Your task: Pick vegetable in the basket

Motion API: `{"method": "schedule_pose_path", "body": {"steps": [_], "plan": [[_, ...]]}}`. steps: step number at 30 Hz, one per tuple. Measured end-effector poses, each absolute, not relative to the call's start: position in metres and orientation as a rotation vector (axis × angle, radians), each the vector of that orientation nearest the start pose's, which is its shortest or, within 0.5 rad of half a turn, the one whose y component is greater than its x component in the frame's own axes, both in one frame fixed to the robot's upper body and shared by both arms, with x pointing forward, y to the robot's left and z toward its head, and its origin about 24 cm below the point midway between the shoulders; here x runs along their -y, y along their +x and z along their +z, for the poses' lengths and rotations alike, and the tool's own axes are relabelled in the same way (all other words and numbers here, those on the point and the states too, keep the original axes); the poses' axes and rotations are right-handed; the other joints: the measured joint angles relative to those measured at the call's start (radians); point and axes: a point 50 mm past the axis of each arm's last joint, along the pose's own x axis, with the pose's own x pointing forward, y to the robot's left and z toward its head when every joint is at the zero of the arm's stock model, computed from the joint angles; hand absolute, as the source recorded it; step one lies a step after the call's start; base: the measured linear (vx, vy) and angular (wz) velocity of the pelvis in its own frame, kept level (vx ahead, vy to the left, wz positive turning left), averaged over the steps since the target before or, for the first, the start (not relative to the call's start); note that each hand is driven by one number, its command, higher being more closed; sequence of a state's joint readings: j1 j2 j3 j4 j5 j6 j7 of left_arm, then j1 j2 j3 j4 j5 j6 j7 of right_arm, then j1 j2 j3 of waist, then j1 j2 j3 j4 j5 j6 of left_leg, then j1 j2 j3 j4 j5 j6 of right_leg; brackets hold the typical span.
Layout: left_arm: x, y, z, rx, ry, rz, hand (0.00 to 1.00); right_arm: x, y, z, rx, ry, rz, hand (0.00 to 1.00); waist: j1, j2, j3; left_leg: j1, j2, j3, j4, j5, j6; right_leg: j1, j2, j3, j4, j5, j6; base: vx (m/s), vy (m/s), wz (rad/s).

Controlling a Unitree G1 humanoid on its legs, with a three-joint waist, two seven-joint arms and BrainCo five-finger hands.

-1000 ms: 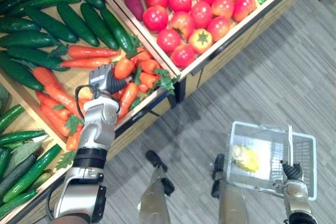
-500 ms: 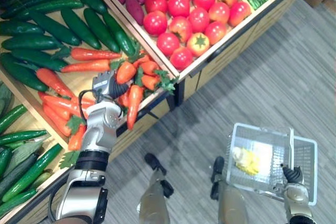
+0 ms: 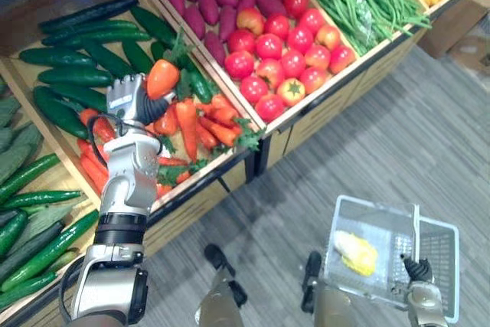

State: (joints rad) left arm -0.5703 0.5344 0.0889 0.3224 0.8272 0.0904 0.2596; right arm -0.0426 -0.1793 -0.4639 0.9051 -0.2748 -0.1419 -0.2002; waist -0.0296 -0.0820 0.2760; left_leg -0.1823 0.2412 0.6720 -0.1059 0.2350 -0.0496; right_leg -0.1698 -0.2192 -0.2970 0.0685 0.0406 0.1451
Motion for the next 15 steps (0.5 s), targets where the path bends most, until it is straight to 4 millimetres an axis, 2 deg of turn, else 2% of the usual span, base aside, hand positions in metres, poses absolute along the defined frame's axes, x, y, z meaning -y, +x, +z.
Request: {"method": "schedule_pose_path", "body": {"steps": [6, 10, 15], "plan": [[-0.259, 0.325, 0.195, 0.383, 1.262, 0.545, 1.0, 0.288, 0.155, -0.106, -0.738, -0.297, -0.545, 1.0, 0.002, -0.001, -0.043, 0.025, 0.0, 0.0, 0.0, -0.004, -0.005, 0.027, 0.0, 0.001, -0.005, 0.0, 0.0, 0.0, 0.0, 0.01], [-0.254, 0.312, 0.186, 0.417, 1.281, 0.501, 1.0, 0.29, 0.141, -0.11, -0.772, -0.299, -0.556, 1.0, 0.002, 0.0, -0.092, 0.032, 0.0, -0.001, 0.0, -0.01, -0.012, 0.045, 0.002, 0.0, -0.025, -0.003, -0.004, 0.0, 0.001, 0.01], [-0.245, 0.301, 0.182, 0.463, 1.291, 0.46, 1.0, 0.293, 0.139, -0.109, -0.774, -0.294, -0.574, 1.0, 0.003, 0.001, -0.105, 0.048, -0.001, -0.002, 0.0, -0.011, -0.014, 0.07, 0.003, -0.007, -0.037, -0.002, -0.003, 0.0, 0.003, 0.02]]}}
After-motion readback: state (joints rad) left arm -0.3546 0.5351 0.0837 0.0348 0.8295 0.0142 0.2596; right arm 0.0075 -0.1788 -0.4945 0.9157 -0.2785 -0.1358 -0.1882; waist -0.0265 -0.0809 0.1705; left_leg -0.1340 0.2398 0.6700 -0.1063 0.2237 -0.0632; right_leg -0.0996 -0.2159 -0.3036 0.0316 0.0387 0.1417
